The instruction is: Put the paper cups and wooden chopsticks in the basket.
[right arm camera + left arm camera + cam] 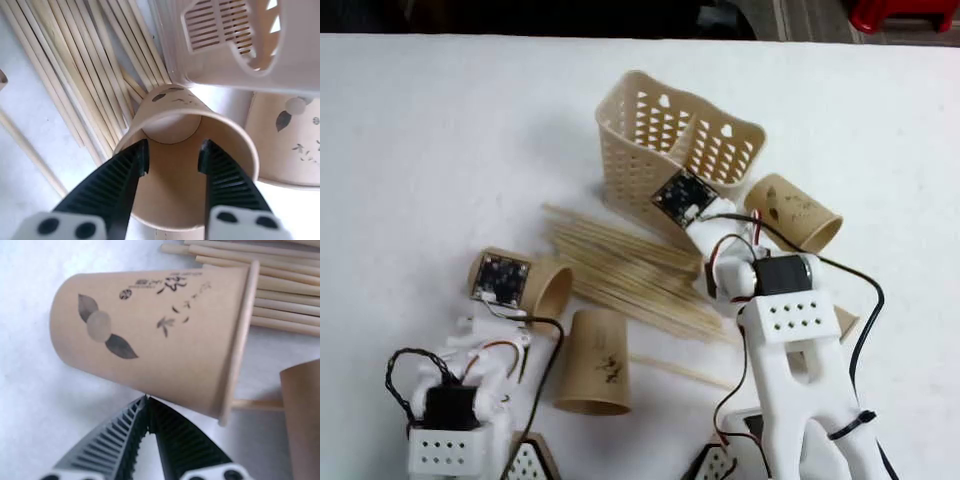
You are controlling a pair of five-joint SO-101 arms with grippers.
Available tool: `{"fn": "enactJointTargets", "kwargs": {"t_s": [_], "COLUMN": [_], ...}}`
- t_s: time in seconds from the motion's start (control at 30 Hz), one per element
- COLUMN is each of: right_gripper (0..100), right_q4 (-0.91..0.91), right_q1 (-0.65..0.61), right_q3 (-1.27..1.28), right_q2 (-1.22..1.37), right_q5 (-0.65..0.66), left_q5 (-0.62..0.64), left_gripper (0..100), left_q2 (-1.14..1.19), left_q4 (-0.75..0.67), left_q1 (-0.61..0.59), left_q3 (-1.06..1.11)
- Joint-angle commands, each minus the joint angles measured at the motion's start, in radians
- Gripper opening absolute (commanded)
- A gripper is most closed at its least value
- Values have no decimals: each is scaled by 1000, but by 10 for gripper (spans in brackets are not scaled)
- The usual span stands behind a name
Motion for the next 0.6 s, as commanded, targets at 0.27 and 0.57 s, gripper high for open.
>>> {"fn": "enactJointTargets", "kwargs": {"t_s": [0.27, 0.57], "right_gripper": [173, 173], "right_q4": [318, 205], "right_q1": [-1, -91], "right_q3": [-345, -147], "right_q2": [-22, -18], "right_q5": [-35, -64], "left_q5": [8, 8], "left_gripper": [24, 24], "left_q2": [-1, -1], "left_q4": [5, 5], "left_q1": [-1, -1], "left_q3": [-5, -5]}}
